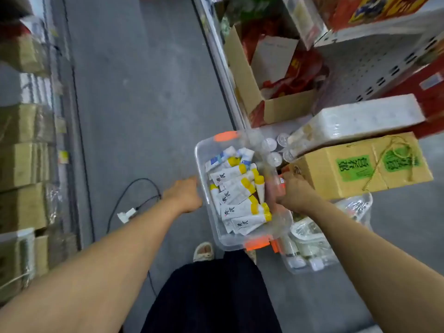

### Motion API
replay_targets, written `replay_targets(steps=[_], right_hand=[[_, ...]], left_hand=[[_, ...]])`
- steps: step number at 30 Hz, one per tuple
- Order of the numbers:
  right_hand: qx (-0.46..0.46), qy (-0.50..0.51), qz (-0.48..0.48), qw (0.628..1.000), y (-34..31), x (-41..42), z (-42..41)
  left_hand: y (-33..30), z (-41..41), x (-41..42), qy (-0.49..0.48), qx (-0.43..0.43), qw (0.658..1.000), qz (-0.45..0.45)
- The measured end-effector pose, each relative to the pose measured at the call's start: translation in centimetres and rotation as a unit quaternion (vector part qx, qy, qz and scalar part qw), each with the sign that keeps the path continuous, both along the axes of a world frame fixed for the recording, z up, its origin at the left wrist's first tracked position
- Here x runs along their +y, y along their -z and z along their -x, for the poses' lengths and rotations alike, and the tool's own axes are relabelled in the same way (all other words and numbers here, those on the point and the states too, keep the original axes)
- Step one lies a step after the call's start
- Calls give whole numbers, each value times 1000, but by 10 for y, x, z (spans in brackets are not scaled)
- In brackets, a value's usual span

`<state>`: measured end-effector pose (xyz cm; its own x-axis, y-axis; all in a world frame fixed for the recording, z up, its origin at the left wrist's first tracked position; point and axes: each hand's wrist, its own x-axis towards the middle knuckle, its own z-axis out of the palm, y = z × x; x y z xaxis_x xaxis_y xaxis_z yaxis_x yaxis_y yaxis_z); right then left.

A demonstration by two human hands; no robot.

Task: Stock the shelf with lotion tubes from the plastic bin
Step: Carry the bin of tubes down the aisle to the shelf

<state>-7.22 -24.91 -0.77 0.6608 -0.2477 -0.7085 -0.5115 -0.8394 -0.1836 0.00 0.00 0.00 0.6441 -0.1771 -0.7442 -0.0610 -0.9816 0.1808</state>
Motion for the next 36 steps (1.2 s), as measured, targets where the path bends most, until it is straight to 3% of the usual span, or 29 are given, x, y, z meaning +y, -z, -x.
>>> replay_targets(steps=[10, 17, 23, 28, 36], right_hand=[[35, -30, 10, 999, 118, -41, -29], [-51, -28, 28, 998, 181, -49, -35], [-58, -5, 70, 996, 198, -43, -35], [-88, 38, 46, 994, 194, -42, -34], [-99, 47, 26, 994, 153, -25, -40]], left_hand=[[105, 6, -36, -104, 21, 994, -27], [169, 10, -52, -191, 2, 981, -42], [197, 8, -46, -218, -28, 975, -42], [208, 5, -42, -268, -12, 963, -37], [167, 2, -18, -283, -21, 959, -19]])
